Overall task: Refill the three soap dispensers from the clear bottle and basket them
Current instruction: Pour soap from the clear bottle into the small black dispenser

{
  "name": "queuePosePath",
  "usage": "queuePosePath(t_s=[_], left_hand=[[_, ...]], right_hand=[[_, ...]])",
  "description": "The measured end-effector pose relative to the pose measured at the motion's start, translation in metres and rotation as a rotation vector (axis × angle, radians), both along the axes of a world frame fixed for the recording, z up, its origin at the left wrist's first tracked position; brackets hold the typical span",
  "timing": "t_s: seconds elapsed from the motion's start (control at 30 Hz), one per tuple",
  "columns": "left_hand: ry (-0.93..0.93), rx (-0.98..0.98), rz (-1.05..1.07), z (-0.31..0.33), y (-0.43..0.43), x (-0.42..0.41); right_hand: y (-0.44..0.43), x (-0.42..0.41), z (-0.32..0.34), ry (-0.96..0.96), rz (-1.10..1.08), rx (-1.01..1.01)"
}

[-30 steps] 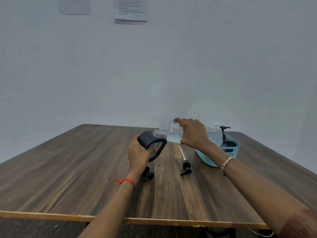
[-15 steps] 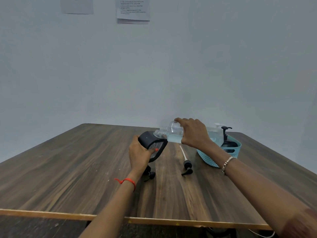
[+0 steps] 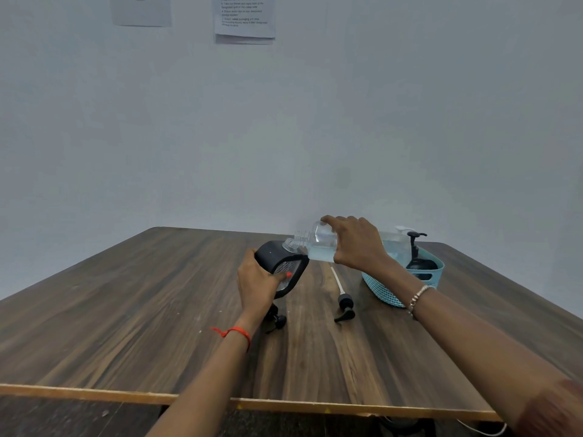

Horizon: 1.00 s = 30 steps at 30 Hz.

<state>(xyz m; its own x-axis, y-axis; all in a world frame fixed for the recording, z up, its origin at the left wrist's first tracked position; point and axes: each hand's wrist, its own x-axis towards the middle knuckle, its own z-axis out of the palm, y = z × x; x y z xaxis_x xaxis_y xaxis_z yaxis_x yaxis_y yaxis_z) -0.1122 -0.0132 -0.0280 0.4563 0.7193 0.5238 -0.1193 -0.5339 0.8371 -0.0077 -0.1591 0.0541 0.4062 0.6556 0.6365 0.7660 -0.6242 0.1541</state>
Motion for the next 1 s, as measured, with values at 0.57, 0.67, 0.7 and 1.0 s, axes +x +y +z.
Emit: queuePosePath(t_s=[0.57, 0.67, 0.7, 1.0], left_hand=[[0.004, -0.017, -0.02, 0.0005, -0.0016, -0.0025], [0.009, -0.016, -0.021, 0.0003, -0.0021, -0.0032], [0.008, -0.02, -0.021, 0.0001, -0.0022, -0.0037], [0.012, -0.029, -0.028, -0.0014, -0.0005, -0.0041]], right_hand=[[-0.0022, -0.0048, 0.0017, -0.01, 0.003, -0.003], [-0.0021, -0.0054, 0.002, -0.012, 0.0, -0.006], [-0.0021, -0.0058, 0.002, -0.012, -0.001, -0.008], [-0.0008, -0.0056, 0.0033, -0.028, -0.001, -0.018]])
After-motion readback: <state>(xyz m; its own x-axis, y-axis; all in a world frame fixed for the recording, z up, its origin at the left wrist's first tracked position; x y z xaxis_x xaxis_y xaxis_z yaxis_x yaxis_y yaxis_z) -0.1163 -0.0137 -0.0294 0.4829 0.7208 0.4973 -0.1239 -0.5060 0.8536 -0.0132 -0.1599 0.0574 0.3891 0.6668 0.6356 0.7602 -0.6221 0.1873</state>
